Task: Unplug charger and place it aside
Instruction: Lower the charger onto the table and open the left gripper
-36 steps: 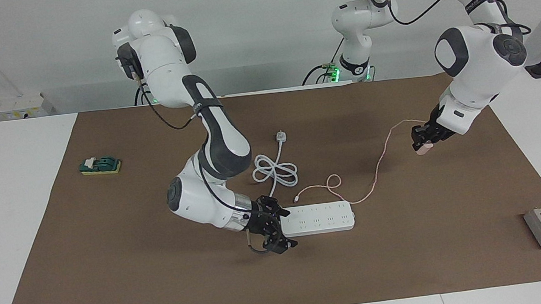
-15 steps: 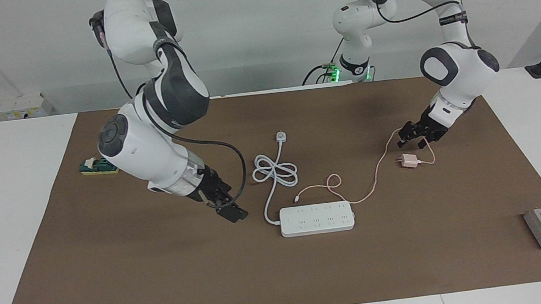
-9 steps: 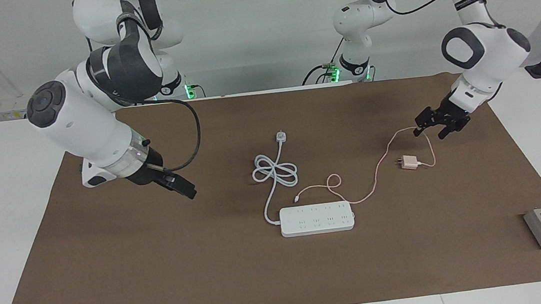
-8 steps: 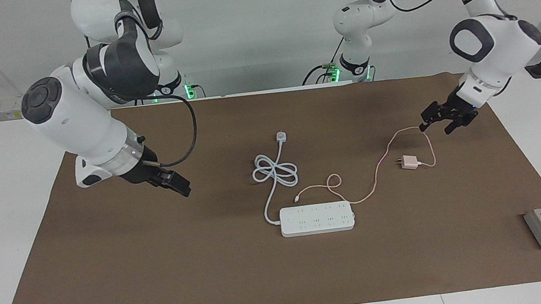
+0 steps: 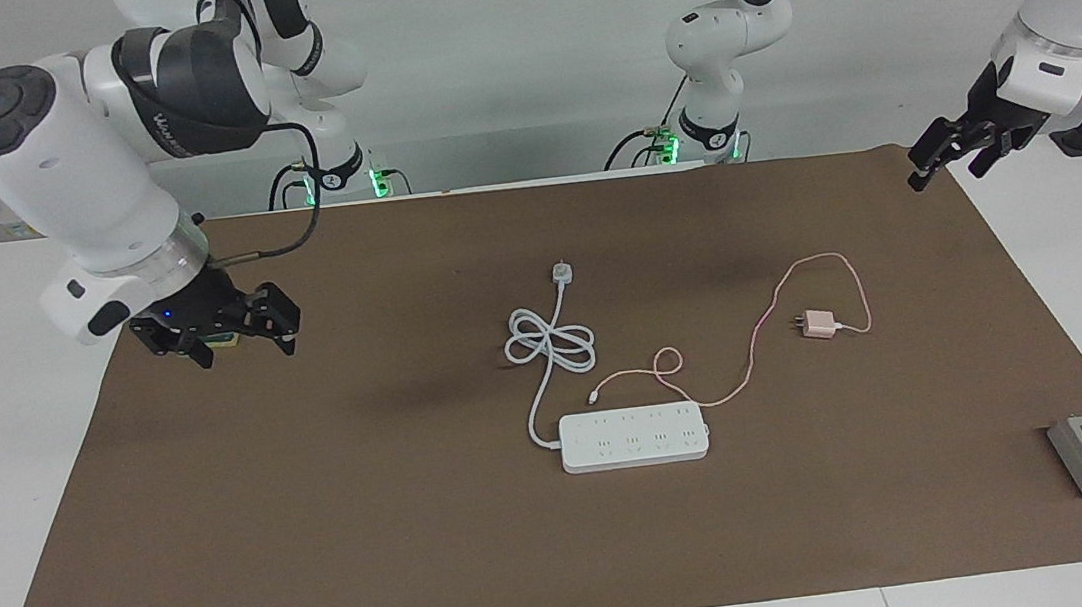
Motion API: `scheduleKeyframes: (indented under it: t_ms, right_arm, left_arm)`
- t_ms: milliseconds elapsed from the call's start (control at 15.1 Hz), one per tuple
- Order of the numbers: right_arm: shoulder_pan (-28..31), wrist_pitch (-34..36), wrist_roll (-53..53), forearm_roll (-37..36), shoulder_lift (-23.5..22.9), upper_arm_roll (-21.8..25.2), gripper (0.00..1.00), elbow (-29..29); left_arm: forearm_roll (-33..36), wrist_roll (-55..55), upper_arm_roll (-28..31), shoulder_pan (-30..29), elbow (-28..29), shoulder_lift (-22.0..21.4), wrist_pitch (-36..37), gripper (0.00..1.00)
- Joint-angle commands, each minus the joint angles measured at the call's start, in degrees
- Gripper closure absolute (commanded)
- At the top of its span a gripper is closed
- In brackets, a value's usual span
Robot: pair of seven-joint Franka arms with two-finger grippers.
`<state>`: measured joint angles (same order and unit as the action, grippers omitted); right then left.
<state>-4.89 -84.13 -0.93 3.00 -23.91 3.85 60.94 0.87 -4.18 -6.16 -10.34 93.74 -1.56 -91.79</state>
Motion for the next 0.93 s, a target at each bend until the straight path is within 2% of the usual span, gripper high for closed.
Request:
scheduleKeyframes:
  t_ms: [0,198,529,661,859]
  right_arm:
    - [0.49,-0.42,-4.51,-2.47,8.16,-0.43,0.0,9.17]
    - [0.75,-1.03,-4.87,-3.52,16.94,-0.43,0.0,19.09]
    - [2.16,-3.31,-5.93,-3.53,26.88,-0.6,0.0,31.76]
    - [2.95,-4.63,-5.93,-3.53,28.39,-0.6,0.0,34.33]
    - [3.3,-4.64,-5.84,-3.53,28.31,-0.69,0.0,34.24]
  left_arm:
    - [3.61,-10.2,0.27,3.84,-1.81,0.59,1.53,0.0]
    - [3.52,-12.52,-1.22,4.19,-1.81,-0.99,3.02,0.0]
    - [3.08,-12.25,-1.58,4.28,-2.33,-0.99,3.2,0.0]
    - [3.08,-12.08,-1.75,5.07,-3.65,-0.99,4.6,0.0]
    - [2.73,-9.01,-0.97,7.87,-3.48,-0.9,5.3,0.0]
